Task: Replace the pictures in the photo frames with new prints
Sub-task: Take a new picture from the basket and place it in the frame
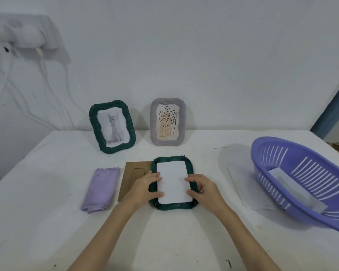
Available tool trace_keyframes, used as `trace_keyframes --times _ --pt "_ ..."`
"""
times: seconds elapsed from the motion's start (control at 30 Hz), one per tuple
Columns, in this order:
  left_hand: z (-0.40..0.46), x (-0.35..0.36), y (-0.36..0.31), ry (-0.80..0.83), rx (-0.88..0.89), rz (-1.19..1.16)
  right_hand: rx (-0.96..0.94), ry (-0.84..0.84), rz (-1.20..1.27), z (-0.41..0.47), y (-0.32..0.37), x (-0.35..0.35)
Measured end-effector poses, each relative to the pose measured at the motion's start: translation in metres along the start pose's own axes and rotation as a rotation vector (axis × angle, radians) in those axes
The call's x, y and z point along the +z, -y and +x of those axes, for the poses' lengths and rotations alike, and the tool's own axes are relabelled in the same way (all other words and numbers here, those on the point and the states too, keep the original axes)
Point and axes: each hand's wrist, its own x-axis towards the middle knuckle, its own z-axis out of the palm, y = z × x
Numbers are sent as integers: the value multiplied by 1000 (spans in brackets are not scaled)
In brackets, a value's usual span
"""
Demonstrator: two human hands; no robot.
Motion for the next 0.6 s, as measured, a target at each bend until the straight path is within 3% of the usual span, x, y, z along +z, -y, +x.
trace_keyframes --times 0.5,0.6 --pt "-4 5 3 76 -26 53 -8 40 -110 2 -6 1" --pt "-5 3 5 -44 -6 79 -25 3 -103 0 -3 1"
